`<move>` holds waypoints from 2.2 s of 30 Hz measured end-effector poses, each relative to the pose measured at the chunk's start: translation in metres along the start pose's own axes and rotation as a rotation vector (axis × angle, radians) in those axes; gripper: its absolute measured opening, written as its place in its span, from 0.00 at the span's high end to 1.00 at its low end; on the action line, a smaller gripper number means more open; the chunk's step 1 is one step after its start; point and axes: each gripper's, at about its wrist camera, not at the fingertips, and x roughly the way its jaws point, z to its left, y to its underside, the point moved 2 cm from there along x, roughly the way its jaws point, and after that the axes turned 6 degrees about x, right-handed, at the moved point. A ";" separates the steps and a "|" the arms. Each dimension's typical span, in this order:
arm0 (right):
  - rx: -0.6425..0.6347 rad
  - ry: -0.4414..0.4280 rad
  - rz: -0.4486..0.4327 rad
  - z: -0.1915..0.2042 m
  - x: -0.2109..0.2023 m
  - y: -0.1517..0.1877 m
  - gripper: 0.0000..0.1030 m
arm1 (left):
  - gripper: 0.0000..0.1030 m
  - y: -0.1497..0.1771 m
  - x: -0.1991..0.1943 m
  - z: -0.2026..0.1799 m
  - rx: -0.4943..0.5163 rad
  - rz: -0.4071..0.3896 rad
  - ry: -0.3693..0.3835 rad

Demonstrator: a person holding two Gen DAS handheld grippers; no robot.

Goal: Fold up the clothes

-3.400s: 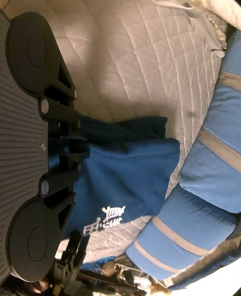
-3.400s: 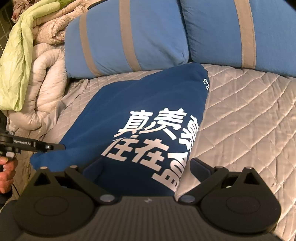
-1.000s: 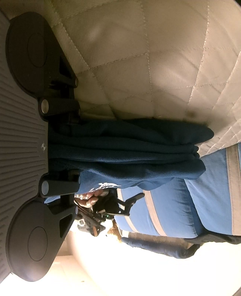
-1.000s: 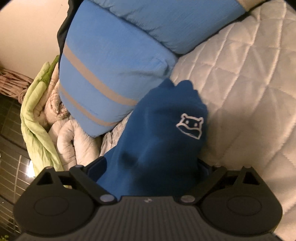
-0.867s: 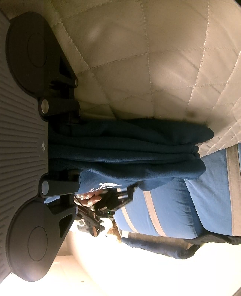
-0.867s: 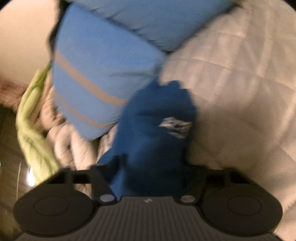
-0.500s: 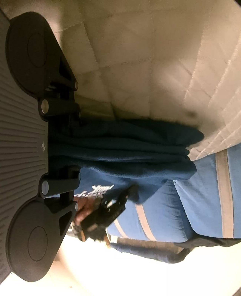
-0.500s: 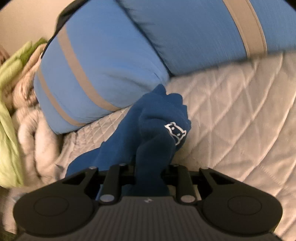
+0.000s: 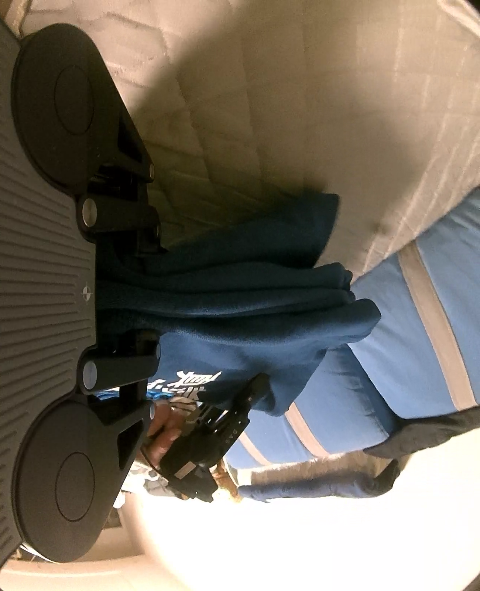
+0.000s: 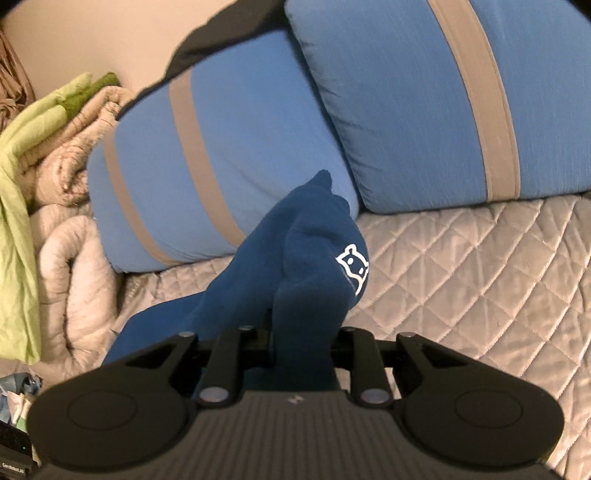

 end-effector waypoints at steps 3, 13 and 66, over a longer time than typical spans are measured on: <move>0.012 -0.020 -0.012 0.013 -0.006 -0.005 0.79 | 0.73 -0.011 -0.019 -0.008 0.021 -0.038 -0.016; -0.071 -0.138 -0.072 0.116 0.004 -0.055 0.79 | 0.73 -0.051 -0.082 -0.035 0.092 -0.171 -0.074; -0.427 0.407 -0.199 -0.130 -0.342 -0.045 0.00 | 0.28 0.023 -0.146 -0.090 0.657 -0.271 -0.681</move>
